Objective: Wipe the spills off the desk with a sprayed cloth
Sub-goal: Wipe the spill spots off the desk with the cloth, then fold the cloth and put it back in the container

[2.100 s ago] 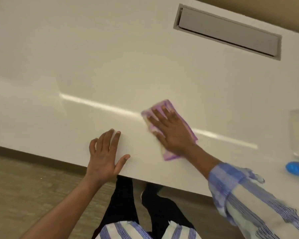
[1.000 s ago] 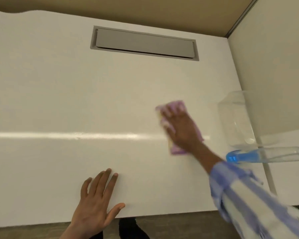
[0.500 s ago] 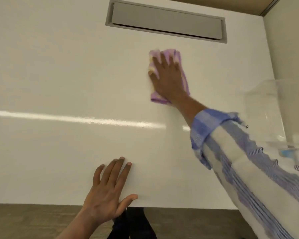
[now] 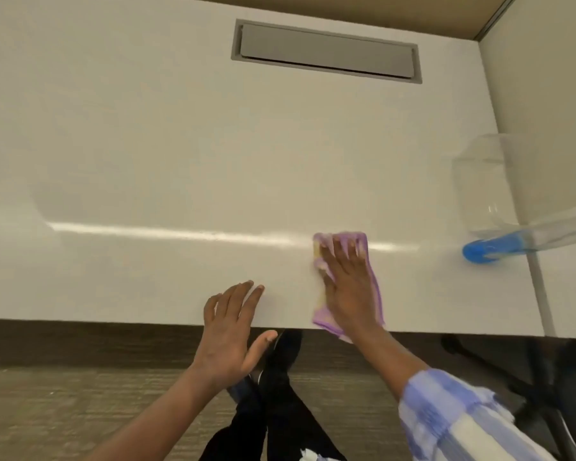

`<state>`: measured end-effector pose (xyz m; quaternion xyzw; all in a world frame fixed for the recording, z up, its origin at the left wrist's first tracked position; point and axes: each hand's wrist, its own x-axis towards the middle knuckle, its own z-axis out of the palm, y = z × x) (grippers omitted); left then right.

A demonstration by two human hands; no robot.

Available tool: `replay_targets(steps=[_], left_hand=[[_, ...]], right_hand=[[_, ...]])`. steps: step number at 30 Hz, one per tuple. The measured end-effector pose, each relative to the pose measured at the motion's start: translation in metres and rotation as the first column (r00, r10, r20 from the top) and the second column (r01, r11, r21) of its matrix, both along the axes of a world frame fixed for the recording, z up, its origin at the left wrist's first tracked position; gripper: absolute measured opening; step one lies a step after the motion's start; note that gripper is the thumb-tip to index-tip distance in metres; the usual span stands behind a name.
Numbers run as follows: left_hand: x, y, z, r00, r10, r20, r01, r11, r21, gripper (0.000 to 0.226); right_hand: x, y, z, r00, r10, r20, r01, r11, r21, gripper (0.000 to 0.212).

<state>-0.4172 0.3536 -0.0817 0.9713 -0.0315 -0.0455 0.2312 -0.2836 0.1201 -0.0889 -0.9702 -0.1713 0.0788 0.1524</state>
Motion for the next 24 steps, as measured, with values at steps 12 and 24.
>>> replay_targets(steps=[12,24], left_hand=[[-0.023,0.023,0.048,0.925,0.378,-0.041,-0.377,0.895,-0.240,0.069],[0.045,-0.051,0.132,0.850,-0.119,-0.513,-0.340,0.621,-0.707,0.045]], right_hand=[[-0.040,0.061,0.076,0.747,0.378,-0.547,-0.440,0.898,0.019,0.032],[-0.035,0.007,0.160,0.720,-0.206,-0.663,0.573,0.715,0.400,0.050]])
